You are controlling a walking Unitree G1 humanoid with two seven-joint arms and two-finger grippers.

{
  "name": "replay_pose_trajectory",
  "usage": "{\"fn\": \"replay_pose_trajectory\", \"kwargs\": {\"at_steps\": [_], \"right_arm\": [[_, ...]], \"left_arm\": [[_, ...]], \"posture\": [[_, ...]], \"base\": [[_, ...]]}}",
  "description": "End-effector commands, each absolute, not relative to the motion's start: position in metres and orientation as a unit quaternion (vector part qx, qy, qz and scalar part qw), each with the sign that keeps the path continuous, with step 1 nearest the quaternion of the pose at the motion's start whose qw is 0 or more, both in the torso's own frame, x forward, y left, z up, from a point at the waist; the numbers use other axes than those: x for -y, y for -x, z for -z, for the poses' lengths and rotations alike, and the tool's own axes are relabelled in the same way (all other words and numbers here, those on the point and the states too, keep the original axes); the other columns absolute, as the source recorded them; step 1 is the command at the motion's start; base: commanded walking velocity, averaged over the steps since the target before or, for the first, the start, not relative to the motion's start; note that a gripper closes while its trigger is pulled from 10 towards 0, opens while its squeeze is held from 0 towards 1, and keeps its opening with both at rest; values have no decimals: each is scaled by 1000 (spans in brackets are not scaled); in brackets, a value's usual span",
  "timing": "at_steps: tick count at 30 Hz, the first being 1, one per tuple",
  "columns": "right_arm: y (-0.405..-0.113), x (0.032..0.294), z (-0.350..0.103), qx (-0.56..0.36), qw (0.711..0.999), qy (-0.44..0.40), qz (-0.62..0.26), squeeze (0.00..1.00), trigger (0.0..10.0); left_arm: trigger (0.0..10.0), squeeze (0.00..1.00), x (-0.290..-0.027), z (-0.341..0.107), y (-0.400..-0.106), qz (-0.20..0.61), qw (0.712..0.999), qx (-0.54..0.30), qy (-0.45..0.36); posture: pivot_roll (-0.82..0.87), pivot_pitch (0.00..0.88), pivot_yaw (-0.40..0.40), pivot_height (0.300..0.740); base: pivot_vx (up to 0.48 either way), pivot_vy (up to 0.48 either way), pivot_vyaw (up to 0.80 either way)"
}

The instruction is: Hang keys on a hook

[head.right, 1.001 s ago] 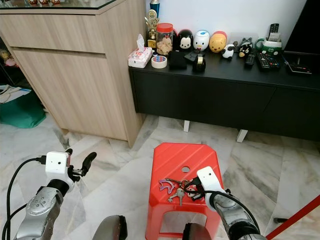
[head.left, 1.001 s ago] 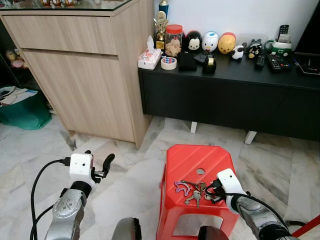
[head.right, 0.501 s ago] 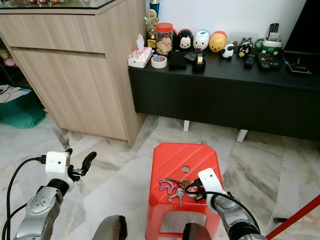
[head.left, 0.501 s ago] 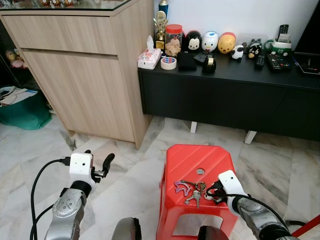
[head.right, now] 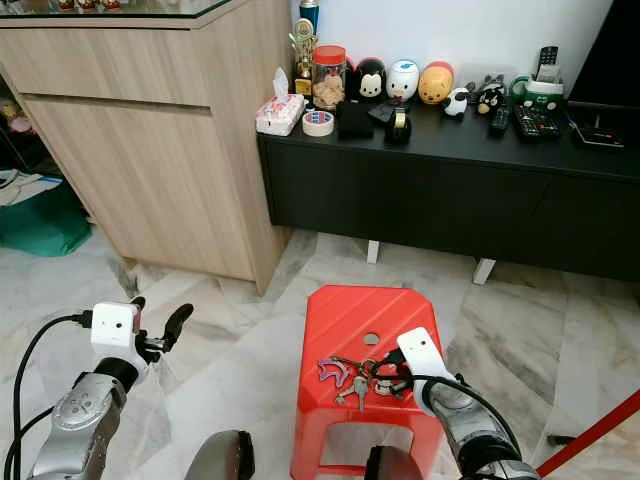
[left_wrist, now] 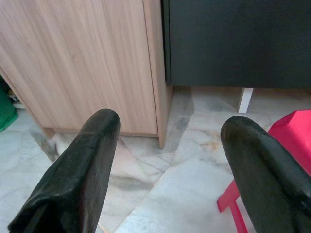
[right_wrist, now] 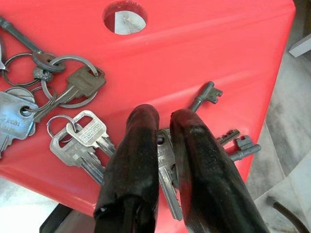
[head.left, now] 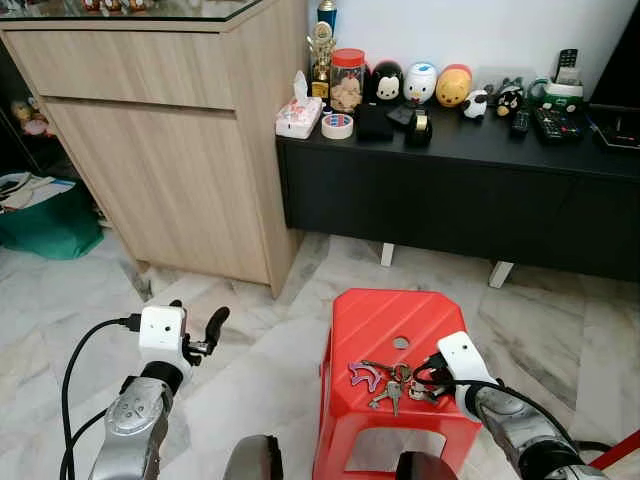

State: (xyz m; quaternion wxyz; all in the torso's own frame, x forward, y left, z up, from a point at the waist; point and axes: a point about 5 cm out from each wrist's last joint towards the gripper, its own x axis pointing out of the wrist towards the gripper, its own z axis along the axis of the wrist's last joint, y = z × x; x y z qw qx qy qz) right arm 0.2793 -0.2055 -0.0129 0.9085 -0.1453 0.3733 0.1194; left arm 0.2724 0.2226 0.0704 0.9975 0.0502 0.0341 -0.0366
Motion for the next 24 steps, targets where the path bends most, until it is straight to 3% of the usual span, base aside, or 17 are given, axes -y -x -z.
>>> {"fn": "replay_pose_trajectory", "kwargs": {"at_steps": [1, 17, 18, 19, 20, 24], "right_arm": [[-286, 208, 5, -359, 914, 152, -114, 0, 10000], [-284, 203, 7, -358, 913, 145, -134, 0, 10000], [-284, 203, 7, -358, 913, 143, -134, 86, 10000], [-284, 202, 7, -358, 913, 143, -134, 86, 10000], [-283, 203, 9, -361, 912, 143, -132, 1000, 10000], [-278, 203, 14, -374, 908, 146, -121, 1000, 10000]], "left_arm": [[10000, 0, -224, -71, -274, 39, 997, -36, -57], [10000, 0, -224, -71, -275, 41, 997, -37, -57], [10000, 0, -223, -71, -275, 41, 997, -37, -57], [10000, 0, -223, -71, -275, 41, 997, -37, -57], [10000, 0, -223, -71, -276, 42, 997, -36, -57], [10000, 0, -223, -71, -276, 41, 997, -36, -56]], "posture": [[84, 0, 16, 608], [80, 0, 15, 608], [80, 0, 14, 608], [80, 0, 14, 608], [80, 0, 14, 608], [82, 0, 12, 608]], "base": [[0, 0, 0], [0, 0, 0], [0, 0, 0], [0, 0, 0], [0, 0, 0], [0, 0, 0]]}}
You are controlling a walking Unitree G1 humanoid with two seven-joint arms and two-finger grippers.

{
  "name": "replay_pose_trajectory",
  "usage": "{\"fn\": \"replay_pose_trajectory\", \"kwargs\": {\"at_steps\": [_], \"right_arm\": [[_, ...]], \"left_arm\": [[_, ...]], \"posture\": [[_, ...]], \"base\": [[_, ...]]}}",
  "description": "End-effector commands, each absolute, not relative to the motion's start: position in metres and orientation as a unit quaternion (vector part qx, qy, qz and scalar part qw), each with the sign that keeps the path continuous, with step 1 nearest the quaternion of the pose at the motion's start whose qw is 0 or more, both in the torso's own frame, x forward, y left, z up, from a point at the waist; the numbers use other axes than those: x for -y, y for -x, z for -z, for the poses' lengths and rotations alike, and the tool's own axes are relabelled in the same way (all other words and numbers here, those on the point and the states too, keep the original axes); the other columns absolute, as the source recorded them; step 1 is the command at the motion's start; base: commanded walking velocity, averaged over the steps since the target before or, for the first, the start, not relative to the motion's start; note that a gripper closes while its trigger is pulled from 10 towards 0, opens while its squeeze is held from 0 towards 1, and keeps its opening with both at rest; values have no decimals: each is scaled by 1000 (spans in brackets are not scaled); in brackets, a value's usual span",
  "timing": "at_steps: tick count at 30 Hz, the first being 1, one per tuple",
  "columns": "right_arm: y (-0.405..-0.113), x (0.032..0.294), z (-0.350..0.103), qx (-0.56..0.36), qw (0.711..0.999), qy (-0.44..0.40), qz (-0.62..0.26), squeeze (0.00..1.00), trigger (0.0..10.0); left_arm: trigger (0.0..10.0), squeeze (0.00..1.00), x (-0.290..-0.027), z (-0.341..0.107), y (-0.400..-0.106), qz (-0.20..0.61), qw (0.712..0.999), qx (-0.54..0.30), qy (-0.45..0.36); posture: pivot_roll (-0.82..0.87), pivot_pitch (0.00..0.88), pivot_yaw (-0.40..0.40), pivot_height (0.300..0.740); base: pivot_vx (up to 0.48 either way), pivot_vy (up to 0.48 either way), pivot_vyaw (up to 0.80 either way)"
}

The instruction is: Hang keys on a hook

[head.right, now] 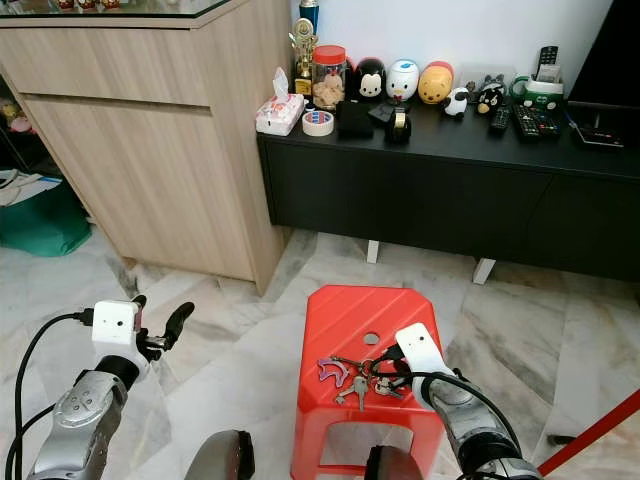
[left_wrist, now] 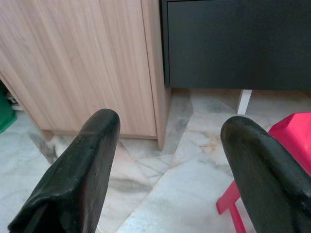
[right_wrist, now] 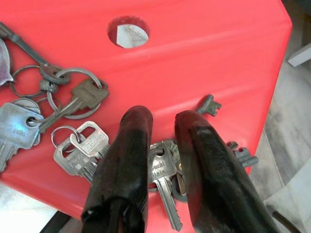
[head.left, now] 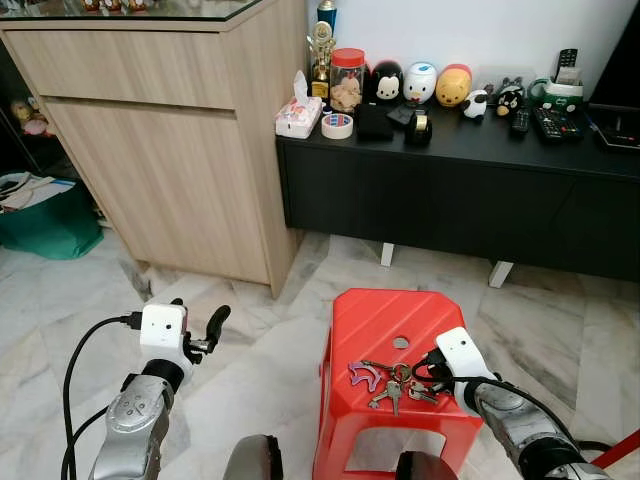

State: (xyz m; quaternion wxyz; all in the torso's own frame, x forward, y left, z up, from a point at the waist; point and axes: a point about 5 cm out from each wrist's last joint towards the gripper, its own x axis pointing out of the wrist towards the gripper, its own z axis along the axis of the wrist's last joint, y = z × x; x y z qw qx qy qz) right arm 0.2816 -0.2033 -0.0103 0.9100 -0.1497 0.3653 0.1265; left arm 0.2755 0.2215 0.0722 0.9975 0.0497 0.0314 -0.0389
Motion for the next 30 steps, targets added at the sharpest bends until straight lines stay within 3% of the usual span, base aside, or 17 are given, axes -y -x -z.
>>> {"fn": "replay_pose_trajectory", "kwargs": {"at_steps": [1, 2, 3, 4, 30], "right_arm": [[-276, 204, 16, -376, 907, 147, -119, 918, 10000], [-275, 204, 17, -378, 907, 148, -117, 145, 10000], [-274, 203, 18, -379, 906, 148, -117, 145, 10000], [-273, 203, 19, -381, 905, 148, -117, 0, 10000], [-262, 205, 29, -397, 898, 165, -93, 0, 10000]], "left_arm": [[10000, 0, -223, -71, -276, 41, 997, -36, -56], [10000, 0, -223, -71, -276, 41, 997, -36, -56], [10000, 0, -223, -71, -276, 41, 997, -36, -56], [10000, 0, -223, -71, -276, 42, 997, -36, -56], [10000, 0, -221, -70, -276, 48, 996, -37, -59]], "posture": [[82, 0, 14, 608], [82, 0, 14, 608], [82, 0, 14, 608], [81, 0, 14, 608], [81, 0, 14, 608]], "base": [[0, 0, 0], [0, 0, 0], [0, 0, 0], [0, 0, 0], [0, 0, 0]]}}
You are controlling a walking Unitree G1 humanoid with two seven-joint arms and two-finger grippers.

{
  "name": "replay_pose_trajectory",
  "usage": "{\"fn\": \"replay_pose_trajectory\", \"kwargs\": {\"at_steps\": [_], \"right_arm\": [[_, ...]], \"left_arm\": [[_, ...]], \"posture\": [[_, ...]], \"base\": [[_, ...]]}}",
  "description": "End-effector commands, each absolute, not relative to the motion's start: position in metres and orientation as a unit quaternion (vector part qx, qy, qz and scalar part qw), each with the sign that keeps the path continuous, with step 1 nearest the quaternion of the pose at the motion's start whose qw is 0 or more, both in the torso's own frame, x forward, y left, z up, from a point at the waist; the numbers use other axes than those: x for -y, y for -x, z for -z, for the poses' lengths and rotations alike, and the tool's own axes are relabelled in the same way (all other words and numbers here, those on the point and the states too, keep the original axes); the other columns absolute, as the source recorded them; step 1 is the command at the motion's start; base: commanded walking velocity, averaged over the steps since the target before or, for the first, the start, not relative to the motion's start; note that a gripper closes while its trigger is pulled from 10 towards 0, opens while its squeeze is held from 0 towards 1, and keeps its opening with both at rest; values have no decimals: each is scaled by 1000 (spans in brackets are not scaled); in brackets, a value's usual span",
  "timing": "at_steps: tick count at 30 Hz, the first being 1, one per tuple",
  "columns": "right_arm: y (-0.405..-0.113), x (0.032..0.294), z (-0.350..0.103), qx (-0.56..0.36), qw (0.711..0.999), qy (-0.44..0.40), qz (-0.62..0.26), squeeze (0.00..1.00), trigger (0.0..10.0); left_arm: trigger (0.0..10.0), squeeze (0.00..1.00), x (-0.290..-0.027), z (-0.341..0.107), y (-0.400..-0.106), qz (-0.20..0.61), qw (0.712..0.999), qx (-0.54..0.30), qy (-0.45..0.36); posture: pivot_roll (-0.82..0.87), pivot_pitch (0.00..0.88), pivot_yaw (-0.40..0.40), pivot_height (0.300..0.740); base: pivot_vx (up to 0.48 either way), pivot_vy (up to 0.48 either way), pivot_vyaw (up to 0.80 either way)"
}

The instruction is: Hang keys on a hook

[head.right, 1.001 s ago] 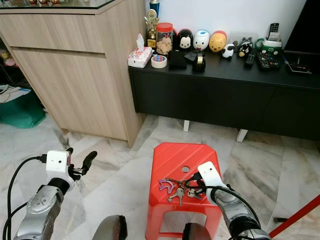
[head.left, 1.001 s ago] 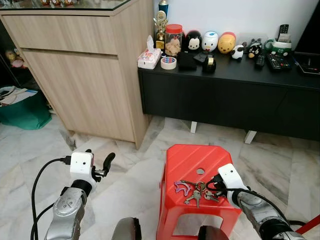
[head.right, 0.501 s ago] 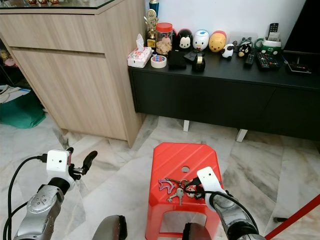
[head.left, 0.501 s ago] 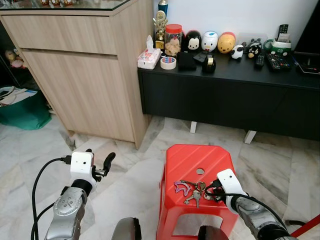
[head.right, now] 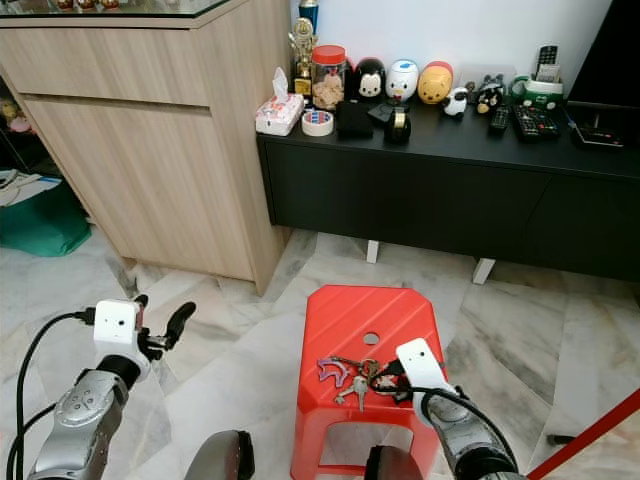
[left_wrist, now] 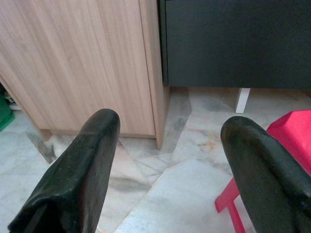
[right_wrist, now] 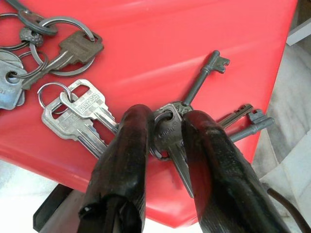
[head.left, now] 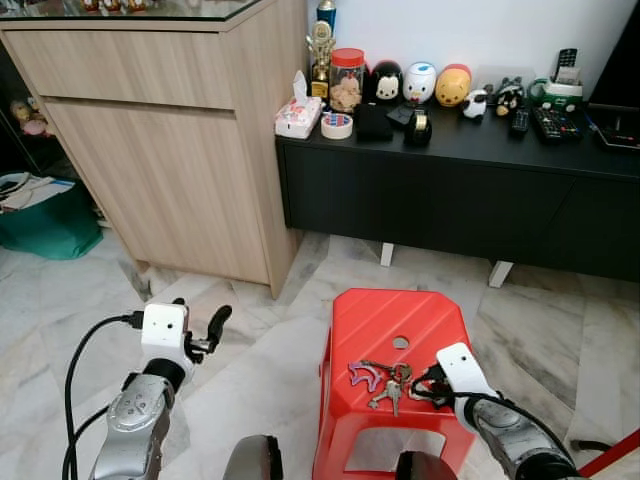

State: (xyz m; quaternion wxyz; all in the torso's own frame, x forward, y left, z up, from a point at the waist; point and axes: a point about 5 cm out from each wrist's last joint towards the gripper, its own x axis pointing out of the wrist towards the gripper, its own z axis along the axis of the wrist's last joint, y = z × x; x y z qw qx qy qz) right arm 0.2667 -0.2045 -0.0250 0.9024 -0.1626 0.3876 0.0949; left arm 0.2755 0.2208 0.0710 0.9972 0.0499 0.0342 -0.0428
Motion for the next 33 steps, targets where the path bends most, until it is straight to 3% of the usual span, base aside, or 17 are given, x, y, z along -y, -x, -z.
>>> {"fn": "replay_pose_trajectory", "kwargs": {"at_steps": [1, 10, 20, 21, 22, 23, 24, 33], "right_arm": [[-262, 204, 30, -398, 897, 164, -96, 0, 10000], [-263, 200, 29, -389, 899, 171, -108, 0, 10000], [-258, 205, 34, -415, 881, 201, -106, 0, 10000], [-257, 205, 34, -418, 879, 201, -106, 0, 8471], [-256, 205, 35, -420, 879, 201, -106, 0, 8471], [-256, 205, 35, -422, 878, 202, -105, 0, 1569], [-256, 205, 35, -422, 877, 202, -106, 0, 0], [-256, 204, 36, -424, 876, 205, -105, 0, 0]], "left_arm": [[10000, 0, -221, -70, -276, 48, 996, -38, -60], [10000, 0, -221, -70, -276, 47, 996, -39, -60], [10000, 0, -220, -69, -276, 48, 996, -40, -60], [10000, 0, -220, -69, -276, 48, 996, -41, -60], [10000, 0, -221, -69, -276, 48, 996, -41, -60], [10000, 0, -220, -69, -276, 48, 996, -41, -60], [10000, 0, -221, -69, -276, 48, 996, -41, -60], [10000, 0, -221, -69, -277, 49, 996, -42, -61]], "posture": [[83, 0, 13, 608], [82, 0, 13, 608], [86, 0, 11, 608], [86, 0, 11, 608], [86, 0, 11, 608], [87, 0, 11, 608], [86, 0, 12, 608], [87, 0, 12, 608]], "base": [[0, 0, 0], [0, 0, 0], [0, 0, 0], [0, 0, 0], [0, 0, 0], [0, 0, 0], [0, 0, 0], [0, 0, 0]]}}
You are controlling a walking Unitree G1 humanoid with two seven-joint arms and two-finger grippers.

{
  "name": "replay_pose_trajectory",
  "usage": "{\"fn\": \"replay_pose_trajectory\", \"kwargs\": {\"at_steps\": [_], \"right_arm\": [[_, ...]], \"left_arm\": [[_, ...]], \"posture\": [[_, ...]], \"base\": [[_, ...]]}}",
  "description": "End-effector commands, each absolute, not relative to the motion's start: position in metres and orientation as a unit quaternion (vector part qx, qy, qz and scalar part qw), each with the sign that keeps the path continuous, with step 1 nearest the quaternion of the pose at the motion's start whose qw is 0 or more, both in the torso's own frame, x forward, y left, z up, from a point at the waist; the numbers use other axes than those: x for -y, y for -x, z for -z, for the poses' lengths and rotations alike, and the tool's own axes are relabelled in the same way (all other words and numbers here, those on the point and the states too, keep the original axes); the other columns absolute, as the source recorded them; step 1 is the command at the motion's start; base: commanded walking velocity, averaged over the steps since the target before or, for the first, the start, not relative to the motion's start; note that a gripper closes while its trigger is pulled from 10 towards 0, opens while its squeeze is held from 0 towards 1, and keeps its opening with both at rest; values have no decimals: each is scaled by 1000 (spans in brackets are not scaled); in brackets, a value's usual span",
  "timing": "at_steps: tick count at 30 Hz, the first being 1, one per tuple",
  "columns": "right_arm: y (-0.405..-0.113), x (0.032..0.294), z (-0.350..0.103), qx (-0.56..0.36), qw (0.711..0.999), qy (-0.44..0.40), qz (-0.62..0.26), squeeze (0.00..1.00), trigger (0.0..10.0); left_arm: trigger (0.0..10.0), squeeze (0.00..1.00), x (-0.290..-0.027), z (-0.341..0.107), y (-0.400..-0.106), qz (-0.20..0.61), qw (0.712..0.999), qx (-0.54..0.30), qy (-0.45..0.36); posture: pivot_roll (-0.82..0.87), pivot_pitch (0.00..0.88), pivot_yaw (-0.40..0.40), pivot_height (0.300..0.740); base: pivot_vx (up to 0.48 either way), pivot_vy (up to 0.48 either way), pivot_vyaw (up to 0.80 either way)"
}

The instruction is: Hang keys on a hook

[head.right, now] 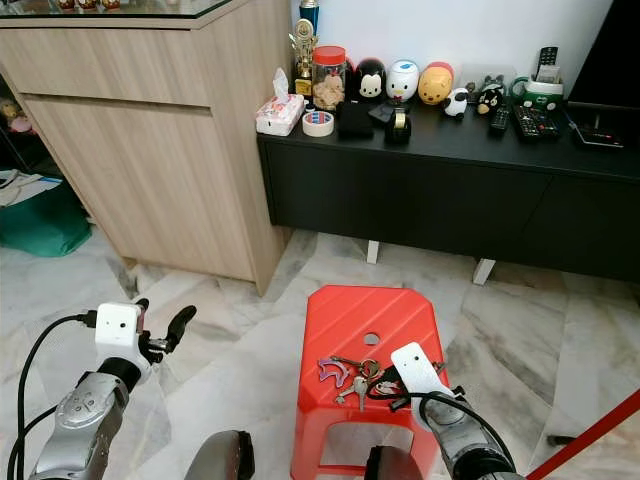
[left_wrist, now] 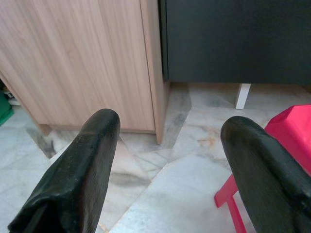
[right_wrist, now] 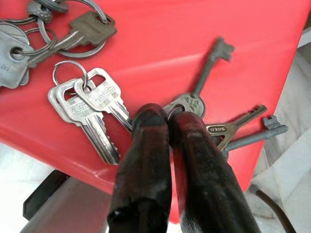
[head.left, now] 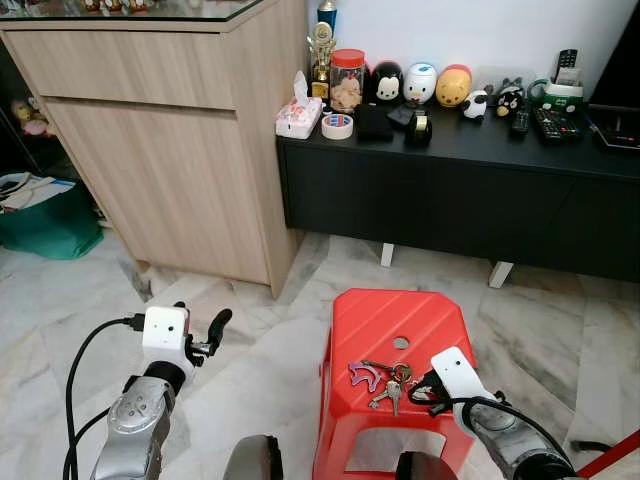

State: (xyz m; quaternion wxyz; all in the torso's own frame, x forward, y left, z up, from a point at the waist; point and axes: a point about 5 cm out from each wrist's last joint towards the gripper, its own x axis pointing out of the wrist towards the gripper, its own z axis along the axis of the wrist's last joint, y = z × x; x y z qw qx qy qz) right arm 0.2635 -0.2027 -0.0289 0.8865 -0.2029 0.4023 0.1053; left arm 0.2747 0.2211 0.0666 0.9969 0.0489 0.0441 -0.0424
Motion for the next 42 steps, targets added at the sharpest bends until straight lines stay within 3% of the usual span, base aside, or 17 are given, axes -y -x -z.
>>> {"fn": "replay_pose_trajectory", "kwargs": {"at_steps": [1, 9, 13, 15, 21, 29, 30, 31, 32, 42], "right_arm": [[-256, 204, 36, -424, 876, 205, -105, 0, 0], [-267, 201, 27, -393, 893, 200, -94, 0, 0], [-279, 196, 15, -343, 921, 166, -81, 0, 0], [-290, 192, 2, -285, 951, 102, -61, 0, 0], [-298, 189, -10, -232, 973, -10, -22, 0, 0], [-301, 191, -30, -117, 992, -32, 37, 0, 0], [-300, 191, -31, -108, 993, -30, 44, 0, 9216], [-299, 191, -31, -103, 993, -30, 49, 0, 9216], [-299, 190, -32, -95, 994, -26, 51, 0, 10000], [-287, 190, -36, -47, 996, -33, 71, 0, 10000]], "left_arm": [[10000, 0, -221, -69, -277, 49, 996, -42, -61], [10000, 0, -220, -68, -277, 47, 996, -42, -61], [10000, 0, -220, -68, -277, 46, 996, -42, -61], [10000, 0, -220, -68, -277, 45, 996, -41, -60], [10000, 0, -220, -68, -277, 45, 996, -42, -60], [10000, 0, -228, -66, -274, 28, 996, -46, -66], [10000, 0, -231, -64, -273, 21, 996, -49, -66], [10000, 0, -233, -63, -272, 17, 996, -51, -66], [10000, 0, -237, -61, -271, 10, 996, -56, -65], [10000, 0, -264, -16, -239, -84, 987, -137, -13]], "posture": [[87, 0, 12, 608], [89, 0, 10, 608], [88, 0, 9, 608], [87, 0, 8, 608], [85, 0, 7, 608], [85, 0, 1, 608], [84, 0, 1, 608], [84, 0, 1, 608], [87, 0, 1, 608], [80, 0, -28, 608]], "base": [[0, 0, 0], [0, 0, 0], [0, 0, 0], [0, 0, 0], [0, 0, 0], [0, 0, 0], [0, 0, 0], [0, 0, 0], [0, 0, 0], [0, 0, 0]]}}
